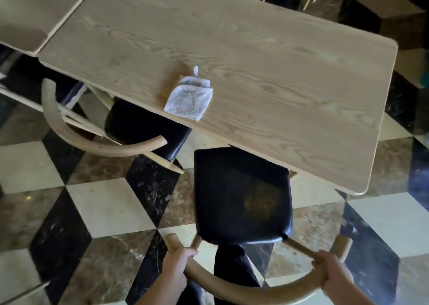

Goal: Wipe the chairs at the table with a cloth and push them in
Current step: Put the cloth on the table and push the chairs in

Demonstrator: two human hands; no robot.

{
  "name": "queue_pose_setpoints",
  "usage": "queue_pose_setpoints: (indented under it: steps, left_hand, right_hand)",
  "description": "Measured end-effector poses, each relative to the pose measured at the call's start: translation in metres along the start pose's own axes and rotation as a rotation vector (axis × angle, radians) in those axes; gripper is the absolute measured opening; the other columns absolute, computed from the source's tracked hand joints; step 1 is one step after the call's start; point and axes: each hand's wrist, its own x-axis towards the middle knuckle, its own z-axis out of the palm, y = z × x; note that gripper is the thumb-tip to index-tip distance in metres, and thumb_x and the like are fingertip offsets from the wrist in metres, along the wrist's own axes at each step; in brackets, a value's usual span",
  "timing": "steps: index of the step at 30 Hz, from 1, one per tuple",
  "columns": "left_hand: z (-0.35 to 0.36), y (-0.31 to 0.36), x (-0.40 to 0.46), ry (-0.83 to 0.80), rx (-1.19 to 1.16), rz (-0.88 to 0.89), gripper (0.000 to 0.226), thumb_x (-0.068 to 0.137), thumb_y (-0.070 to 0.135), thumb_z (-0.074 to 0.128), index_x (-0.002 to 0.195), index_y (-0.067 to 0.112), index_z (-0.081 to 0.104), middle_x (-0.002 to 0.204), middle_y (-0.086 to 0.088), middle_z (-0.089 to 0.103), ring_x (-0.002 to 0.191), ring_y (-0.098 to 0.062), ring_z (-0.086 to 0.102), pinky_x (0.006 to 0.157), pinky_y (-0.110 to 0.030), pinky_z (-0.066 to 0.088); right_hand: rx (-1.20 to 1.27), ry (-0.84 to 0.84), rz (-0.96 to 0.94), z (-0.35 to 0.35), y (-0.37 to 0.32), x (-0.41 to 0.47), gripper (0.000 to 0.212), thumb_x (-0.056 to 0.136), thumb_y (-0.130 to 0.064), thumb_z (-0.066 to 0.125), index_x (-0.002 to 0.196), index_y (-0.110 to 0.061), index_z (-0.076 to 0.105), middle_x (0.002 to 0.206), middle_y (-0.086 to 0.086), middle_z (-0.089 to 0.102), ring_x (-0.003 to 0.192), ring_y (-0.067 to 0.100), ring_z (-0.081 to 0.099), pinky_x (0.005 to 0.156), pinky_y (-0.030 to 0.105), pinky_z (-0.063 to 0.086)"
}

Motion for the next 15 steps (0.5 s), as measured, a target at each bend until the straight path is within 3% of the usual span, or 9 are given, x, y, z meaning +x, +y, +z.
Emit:
queue_pose_setpoints:
  steps: [2, 5, 8, 10, 13, 15]
  left_hand:
    - [-0.003, 0.009, -0.005, -0.010, -0.017, -0.042, 0.027, 0.068, -0.004, 0.076, 0.091, -0.008, 0.062, 0.088, -0.017, 0.057, 0.075, -0.031, 0.053, 0.065, -0.035, 0.040]
    - [-0.005, 0.030, -0.002, 0.044, 0.018, 0.031, 0.022, 0.064, 0.002, 0.079, 0.078, -0.006, 0.065, 0.094, -0.022, 0.058, 0.077, -0.032, 0.052, 0.063, -0.035, 0.040]
    - [-0.007, 0.059, 0.005, -0.022, 0.016, 0.122, 0.046, 0.059, 0.008, 0.078, 0.101, -0.007, 0.067, 0.095, -0.021, 0.061, 0.082, -0.032, 0.057, 0.073, -0.041, 0.048]
    - [-0.008, 0.082, 0.014, -0.127, 0.020, 0.179, 0.042, 0.074, 0.003, 0.072, 0.113, -0.008, 0.064, 0.090, -0.015, 0.063, 0.076, -0.028, 0.060, 0.076, -0.039, 0.053]
    - [-0.003, 0.115, 0.014, -0.143, 0.050, 0.215, 0.032, 0.075, -0.007, 0.069, 0.107, -0.002, 0.065, 0.094, -0.012, 0.064, 0.071, -0.022, 0.058, 0.060, -0.024, 0.049]
    - [0.003, 0.141, 0.011, -0.163, 0.054, 0.160, 0.039, 0.066, -0.006, 0.074, 0.101, 0.008, 0.061, 0.090, -0.016, 0.064, 0.073, -0.032, 0.061, 0.062, -0.032, 0.052]
  right_hand:
    - [0.017, -0.045, 0.025, 0.001, -0.003, -0.005, 0.011, 0.086, 0.002, 0.063, 0.078, 0.000, 0.056, 0.075, 0.019, 0.056, 0.058, 0.023, 0.047, 0.054, 0.033, 0.037]
    - [0.045, 0.005, -0.001, 0.009, -0.008, -0.018, 0.010, 0.078, -0.001, 0.069, 0.082, 0.001, 0.061, 0.088, 0.022, 0.063, 0.063, 0.026, 0.053, 0.055, 0.035, 0.041]
    - [0.046, -0.025, 0.016, 0.017, 0.000, -0.020, 0.013, 0.076, -0.004, 0.071, 0.081, 0.002, 0.060, 0.091, 0.025, 0.066, 0.077, 0.034, 0.061, 0.067, 0.042, 0.049]
    - [0.094, -0.073, 0.052, 0.027, 0.005, -0.015, 0.017, 0.078, -0.004, 0.067, 0.091, 0.005, 0.060, 0.089, 0.026, 0.064, 0.073, 0.034, 0.060, 0.064, 0.041, 0.048]
    - [0.147, -0.072, 0.098, 0.043, 0.010, -0.011, 0.026, 0.076, -0.006, 0.066, 0.099, 0.003, 0.061, 0.099, 0.027, 0.065, 0.077, 0.033, 0.059, 0.065, 0.041, 0.047]
    - [0.200, -0.069, 0.113, 0.051, 0.008, -0.020, 0.032, 0.074, -0.005, 0.066, 0.104, 0.006, 0.061, 0.105, 0.028, 0.065, 0.077, 0.033, 0.060, 0.065, 0.042, 0.047]
